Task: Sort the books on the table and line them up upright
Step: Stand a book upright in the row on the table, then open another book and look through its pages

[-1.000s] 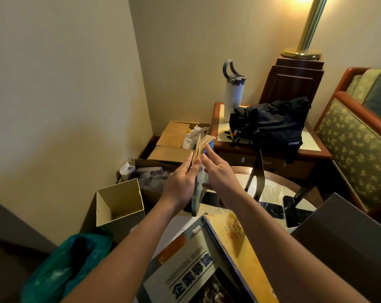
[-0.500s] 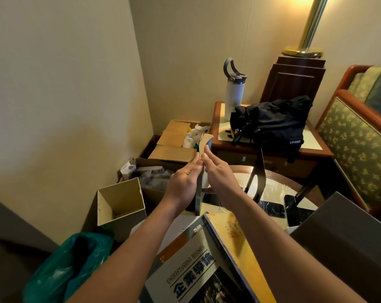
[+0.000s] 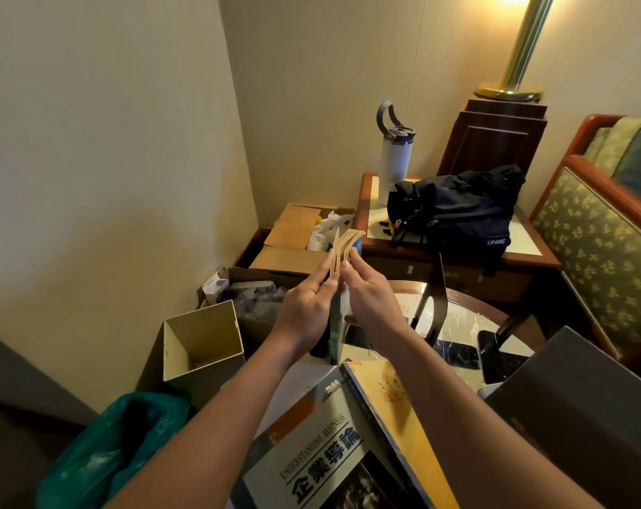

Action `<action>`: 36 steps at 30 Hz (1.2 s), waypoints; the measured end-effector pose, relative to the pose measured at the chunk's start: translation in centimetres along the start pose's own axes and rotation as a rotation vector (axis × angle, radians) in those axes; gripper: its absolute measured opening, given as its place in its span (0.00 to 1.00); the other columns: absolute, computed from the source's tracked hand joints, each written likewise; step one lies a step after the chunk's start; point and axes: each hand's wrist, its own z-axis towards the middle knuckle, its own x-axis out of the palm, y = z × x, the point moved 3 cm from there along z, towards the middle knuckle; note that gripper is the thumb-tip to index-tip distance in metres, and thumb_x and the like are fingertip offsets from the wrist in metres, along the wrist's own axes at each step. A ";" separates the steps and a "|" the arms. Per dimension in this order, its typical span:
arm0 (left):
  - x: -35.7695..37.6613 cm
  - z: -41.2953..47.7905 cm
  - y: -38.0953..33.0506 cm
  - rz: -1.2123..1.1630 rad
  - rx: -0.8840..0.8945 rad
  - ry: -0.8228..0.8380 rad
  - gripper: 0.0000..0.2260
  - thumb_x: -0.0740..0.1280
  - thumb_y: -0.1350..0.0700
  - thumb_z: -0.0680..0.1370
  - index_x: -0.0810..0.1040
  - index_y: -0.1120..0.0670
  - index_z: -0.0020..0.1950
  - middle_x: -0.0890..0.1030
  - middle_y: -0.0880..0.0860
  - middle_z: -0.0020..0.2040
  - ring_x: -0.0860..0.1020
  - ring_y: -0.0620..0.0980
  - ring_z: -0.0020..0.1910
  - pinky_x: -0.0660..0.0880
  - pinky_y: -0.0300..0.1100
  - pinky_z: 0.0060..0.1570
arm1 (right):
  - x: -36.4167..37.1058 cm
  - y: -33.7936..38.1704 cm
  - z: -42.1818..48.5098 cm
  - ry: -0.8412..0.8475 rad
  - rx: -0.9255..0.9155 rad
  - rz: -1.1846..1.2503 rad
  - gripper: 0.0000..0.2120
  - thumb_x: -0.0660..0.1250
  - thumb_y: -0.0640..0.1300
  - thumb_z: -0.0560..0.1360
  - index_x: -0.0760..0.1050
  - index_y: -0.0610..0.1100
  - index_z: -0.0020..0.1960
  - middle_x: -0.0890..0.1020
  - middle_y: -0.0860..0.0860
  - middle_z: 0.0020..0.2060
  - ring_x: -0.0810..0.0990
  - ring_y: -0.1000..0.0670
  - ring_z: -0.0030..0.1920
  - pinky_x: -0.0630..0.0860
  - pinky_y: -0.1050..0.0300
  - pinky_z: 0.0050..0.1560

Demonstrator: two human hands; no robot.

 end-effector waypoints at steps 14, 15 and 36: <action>0.7 -0.9 -0.8 0.315 0.149 -0.055 0.23 0.57 0.41 0.83 0.61 0.40 0.79 0.57 0.48 0.81 0.56 0.51 0.80 0.65 0.59 0.74 | -2.2 0.3 -3.1 -0.186 0.020 0.090 0.29 0.62 0.54 0.81 0.59 0.53 0.80 0.70 0.51 0.75 0.72 0.47 0.71 0.74 0.42 0.68; 0.8 -1.1 -1.0 0.336 0.149 -0.060 0.24 0.57 0.40 0.83 0.60 0.41 0.79 0.56 0.48 0.82 0.54 0.52 0.81 0.62 0.59 0.75 | -2.5 0.4 -3.5 -0.206 0.035 0.087 0.29 0.62 0.53 0.82 0.58 0.52 0.80 0.68 0.50 0.75 0.70 0.47 0.72 0.73 0.43 0.68; 8.5 -15.2 -6.9 0.333 0.248 0.010 0.31 0.57 0.37 0.79 0.62 0.48 0.79 0.62 0.49 0.80 0.59 0.50 0.79 0.61 0.51 0.75 | -12.3 6.4 -21.5 -0.251 -0.128 -0.445 0.25 0.65 0.48 0.82 0.64 0.48 0.78 0.73 0.45 0.72 0.76 0.57 0.59 0.75 0.71 0.53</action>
